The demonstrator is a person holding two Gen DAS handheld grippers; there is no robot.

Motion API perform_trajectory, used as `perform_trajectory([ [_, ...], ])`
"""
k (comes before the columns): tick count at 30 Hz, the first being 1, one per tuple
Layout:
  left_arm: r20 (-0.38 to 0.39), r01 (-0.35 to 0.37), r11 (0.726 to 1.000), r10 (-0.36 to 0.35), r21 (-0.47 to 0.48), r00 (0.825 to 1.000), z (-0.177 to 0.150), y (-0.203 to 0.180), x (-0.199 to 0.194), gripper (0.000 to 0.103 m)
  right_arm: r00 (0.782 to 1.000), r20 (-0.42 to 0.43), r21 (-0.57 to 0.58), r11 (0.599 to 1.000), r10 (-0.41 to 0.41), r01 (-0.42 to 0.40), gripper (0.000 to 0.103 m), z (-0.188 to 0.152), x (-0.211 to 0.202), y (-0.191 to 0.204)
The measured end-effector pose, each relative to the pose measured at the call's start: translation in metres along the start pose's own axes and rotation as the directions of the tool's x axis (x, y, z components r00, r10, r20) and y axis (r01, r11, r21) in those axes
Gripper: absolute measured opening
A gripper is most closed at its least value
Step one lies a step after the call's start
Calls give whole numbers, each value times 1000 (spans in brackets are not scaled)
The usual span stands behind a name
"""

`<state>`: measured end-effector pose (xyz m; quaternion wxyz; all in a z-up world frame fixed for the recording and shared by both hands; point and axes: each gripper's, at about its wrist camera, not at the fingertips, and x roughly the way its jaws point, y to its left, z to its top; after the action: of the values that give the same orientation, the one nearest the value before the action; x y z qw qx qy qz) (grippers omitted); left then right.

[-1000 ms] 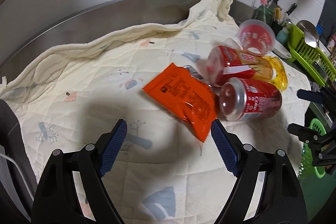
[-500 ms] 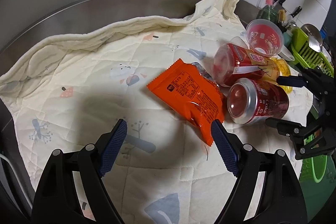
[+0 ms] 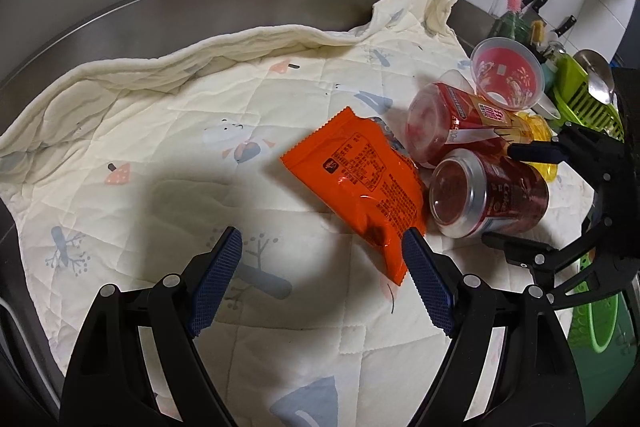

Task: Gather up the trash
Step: 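Close the right gripper on the red Coke can while the left gripper grasps the orange snack packet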

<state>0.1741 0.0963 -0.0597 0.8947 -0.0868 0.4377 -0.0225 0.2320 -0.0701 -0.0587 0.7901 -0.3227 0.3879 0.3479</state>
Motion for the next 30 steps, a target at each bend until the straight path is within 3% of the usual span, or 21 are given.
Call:
perform_trajectory([
  [10, -13, 2, 1000, -2, -16, 1000, 1, 2, 4, 81, 1000, -21, -5, 1000, -4, 3, 79, 2, 13, 2],
  [20, -49, 59, 996, -63, -72, 997, 8, -5, 26, 81, 1000, 7, 196, 981, 17, -18, 74, -15, -5, -7],
  [30, -63, 67, 987, -77, -148, 995, 19, -7, 46, 79, 999, 40, 341, 940, 6, -19, 73, -50, -30, -2],
])
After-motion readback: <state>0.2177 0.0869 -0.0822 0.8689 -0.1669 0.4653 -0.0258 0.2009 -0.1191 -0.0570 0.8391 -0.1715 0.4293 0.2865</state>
